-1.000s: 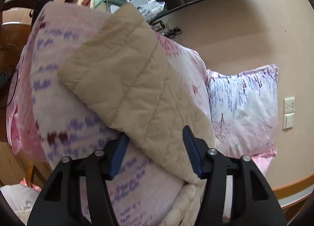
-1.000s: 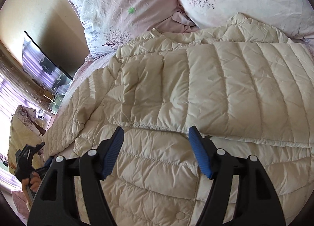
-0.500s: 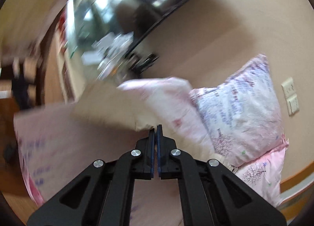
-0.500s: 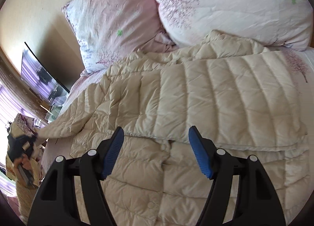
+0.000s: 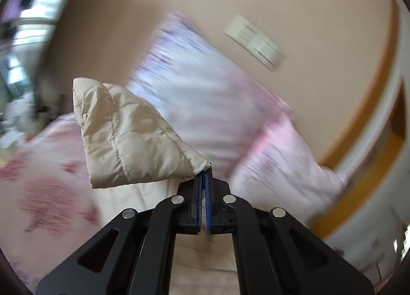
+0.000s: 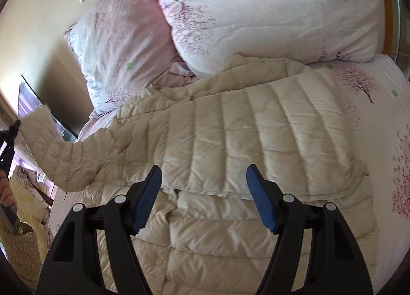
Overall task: Fold large clothes
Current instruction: 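Grasp the other sleeve cuff with the left tool and lift it, then fold the held sleeve over the jacket back and open the left tool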
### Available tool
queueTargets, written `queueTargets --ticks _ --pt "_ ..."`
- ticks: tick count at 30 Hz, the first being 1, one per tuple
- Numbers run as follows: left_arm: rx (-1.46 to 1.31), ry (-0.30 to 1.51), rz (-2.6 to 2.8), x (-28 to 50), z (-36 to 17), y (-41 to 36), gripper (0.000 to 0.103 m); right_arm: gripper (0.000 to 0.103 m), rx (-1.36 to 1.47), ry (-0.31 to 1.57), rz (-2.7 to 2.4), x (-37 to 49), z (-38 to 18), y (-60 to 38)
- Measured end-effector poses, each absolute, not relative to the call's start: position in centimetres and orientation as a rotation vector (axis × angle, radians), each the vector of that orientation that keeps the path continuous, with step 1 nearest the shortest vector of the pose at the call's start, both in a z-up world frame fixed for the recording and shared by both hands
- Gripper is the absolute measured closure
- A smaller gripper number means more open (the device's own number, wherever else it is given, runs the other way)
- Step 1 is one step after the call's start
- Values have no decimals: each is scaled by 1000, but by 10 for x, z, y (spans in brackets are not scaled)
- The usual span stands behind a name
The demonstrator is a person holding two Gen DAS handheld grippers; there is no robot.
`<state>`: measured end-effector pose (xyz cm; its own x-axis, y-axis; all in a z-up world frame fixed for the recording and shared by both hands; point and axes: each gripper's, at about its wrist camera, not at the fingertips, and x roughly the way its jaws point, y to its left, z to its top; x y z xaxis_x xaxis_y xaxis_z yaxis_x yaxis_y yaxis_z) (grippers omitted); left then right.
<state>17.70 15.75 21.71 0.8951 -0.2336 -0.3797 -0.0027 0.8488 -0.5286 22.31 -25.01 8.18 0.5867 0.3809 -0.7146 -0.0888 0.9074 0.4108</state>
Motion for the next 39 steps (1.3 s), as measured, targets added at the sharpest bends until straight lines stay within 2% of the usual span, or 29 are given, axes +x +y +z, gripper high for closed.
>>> queueTargets --ticks 5,13,15,16,17,19,24,27,33,39 --pt "-490 557 -331 207 189 65 103 34 373 907 241 223 77 -269" --pt "-301 849 -514 234 96 -62 103 34 416 936 165 228 60 -299" --pt "-260 874 -509 234 85 -74 95 34 426 937 152 228 58 -306" --pt "-252 876 -518 232 84 -76 73 34 433 936 147 228 58 -310" --pt "-251 868 -533 232 84 -78 36 34 440 935 145 228 57 -313" --pt "-239 785 -523 223 93 -71 10 34 461 934 148 228 58 -316" --pt "-246 698 -539 191 120 -28 7 35 475 924 210 228 64 -306" --pt "-252 700 -477 185 125 10 7 40 421 919 287 226 71 -284" --pt "-239 784 -265 162 107 83 9 40 105 810 423 210 96 -200" --pt "-231 828 -206 151 92 107 9 37 -305 698 413 195 95 -110"
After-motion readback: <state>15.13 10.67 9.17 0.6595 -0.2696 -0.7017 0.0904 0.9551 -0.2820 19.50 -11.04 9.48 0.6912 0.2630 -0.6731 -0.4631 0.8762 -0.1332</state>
